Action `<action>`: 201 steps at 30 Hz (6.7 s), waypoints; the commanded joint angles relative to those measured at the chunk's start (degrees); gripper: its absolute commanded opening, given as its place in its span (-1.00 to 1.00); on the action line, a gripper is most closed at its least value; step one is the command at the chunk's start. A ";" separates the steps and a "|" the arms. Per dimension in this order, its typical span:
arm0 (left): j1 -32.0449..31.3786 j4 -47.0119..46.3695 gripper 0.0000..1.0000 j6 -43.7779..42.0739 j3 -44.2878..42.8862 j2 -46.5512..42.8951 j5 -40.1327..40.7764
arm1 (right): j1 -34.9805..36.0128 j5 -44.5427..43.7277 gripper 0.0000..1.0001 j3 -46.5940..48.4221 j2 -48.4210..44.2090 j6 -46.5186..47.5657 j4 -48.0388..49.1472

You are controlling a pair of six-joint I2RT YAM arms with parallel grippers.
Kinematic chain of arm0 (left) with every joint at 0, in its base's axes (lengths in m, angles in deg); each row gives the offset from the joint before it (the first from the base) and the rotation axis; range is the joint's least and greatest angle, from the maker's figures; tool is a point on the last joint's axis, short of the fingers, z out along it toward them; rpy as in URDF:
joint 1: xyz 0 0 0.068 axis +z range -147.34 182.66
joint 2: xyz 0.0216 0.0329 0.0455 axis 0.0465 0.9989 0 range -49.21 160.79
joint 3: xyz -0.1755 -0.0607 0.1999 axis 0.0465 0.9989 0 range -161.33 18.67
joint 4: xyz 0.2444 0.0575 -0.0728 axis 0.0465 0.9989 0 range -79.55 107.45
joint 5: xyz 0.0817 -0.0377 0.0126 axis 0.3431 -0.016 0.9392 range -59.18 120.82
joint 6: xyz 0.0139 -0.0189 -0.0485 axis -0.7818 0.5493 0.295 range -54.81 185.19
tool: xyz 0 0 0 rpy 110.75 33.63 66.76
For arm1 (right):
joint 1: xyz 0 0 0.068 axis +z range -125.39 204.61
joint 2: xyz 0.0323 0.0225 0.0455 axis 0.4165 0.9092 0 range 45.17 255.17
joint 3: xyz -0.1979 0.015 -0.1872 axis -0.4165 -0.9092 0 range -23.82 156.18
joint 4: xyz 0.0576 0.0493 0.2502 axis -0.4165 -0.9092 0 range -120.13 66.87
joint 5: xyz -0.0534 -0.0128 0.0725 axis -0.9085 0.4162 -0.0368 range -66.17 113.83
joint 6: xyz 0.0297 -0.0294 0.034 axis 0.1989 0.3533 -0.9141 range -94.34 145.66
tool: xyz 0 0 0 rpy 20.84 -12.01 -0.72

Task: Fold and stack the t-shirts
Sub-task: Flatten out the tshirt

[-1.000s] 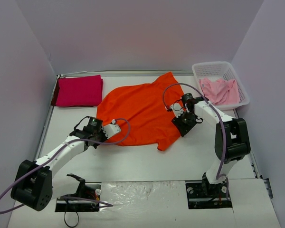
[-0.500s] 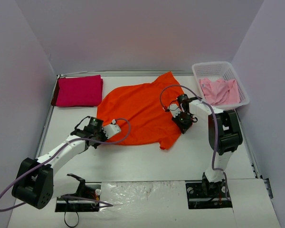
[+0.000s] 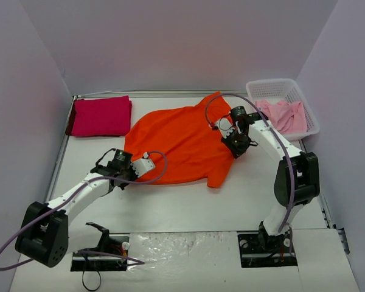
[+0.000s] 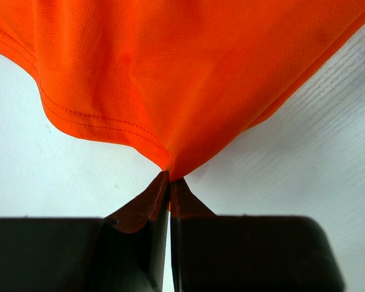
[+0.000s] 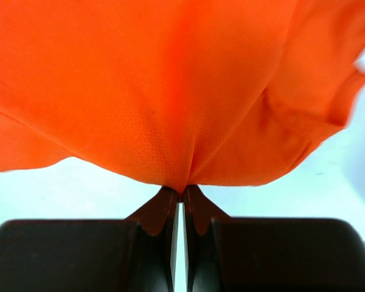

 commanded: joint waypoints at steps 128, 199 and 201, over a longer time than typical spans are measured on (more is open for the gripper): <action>12.07 24.58 -0.95 4.38 -60.48 10.10 -13.36 | -10.45 3.89 -1.00 39.16 -9.06 -9.64 -0.71; 9.17 39.24 -0.50 -12.40 -31.82 -12.07 -28.92 | -12.12 1.08 -0.63 5.30 -48.62 -8.67 -5.01; 7.24 43.28 -0.33 -14.94 -34.80 -9.52 -31.82 | -12.21 1.69 -0.08 6.18 -47.75 -7.53 -6.68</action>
